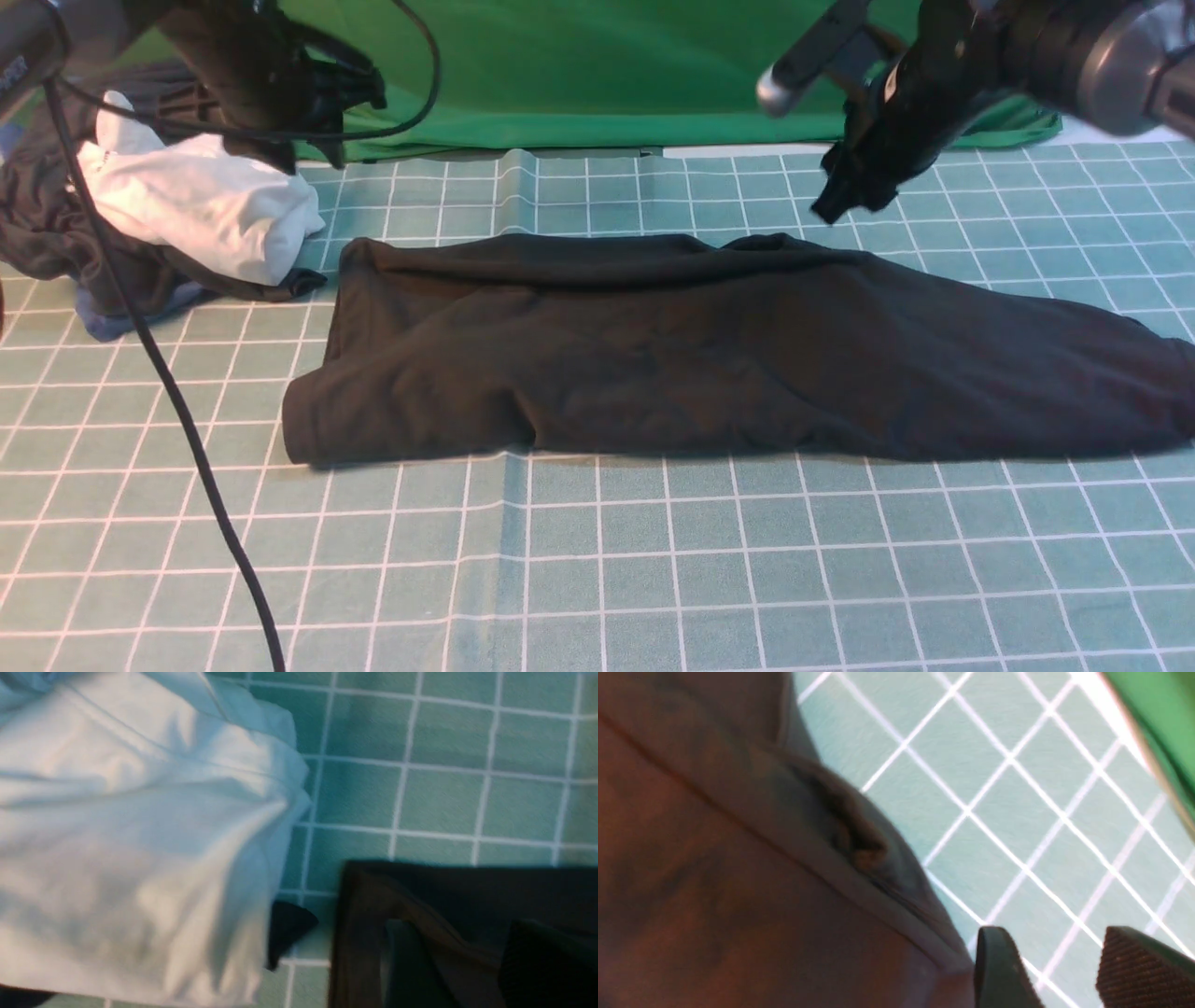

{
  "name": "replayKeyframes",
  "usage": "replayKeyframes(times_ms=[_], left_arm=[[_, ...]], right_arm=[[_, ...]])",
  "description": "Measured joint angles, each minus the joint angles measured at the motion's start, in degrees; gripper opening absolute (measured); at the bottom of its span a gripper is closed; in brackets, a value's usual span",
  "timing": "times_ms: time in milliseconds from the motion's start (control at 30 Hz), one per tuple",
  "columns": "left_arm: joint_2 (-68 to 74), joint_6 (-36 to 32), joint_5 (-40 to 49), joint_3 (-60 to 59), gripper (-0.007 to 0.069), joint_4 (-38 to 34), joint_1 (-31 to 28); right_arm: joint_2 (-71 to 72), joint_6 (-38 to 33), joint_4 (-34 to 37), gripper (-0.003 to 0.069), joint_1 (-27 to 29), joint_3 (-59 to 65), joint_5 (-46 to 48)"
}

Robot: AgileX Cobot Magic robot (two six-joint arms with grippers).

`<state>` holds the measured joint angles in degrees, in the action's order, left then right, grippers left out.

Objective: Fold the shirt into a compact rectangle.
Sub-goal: 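Pull the folded dark garment lengthwise by its ends to straighten it flat on the table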

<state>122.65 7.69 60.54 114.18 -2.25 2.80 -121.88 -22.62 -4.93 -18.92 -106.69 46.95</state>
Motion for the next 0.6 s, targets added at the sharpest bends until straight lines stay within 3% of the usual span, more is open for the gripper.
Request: replayKeyframes(times_ms=[67,167,433,600], left_arm=[[-0.16,-3.18,2.49,0.49,0.0155,-4.08,1.52],[0.85,-8.23,4.66,0.49,0.0032,-8.08,6.65],[9.67,-9.52,1.71,0.54,0.0004,-9.78,17.06],[13.63,-9.25,-5.17,0.63,0.0004,-9.95,18.2]], right_arm=[[1.25,1.77,0.27,0.0242,0.0,-0.85,3.11],[2.69,3.14,0.61,0.0076,0.0,-1.66,8.16],[2.75,3.43,0.78,0.0025,0.0,-1.72,10.71],[2.75,4.27,0.81,0.0025,0.05,-1.72,11.0]])
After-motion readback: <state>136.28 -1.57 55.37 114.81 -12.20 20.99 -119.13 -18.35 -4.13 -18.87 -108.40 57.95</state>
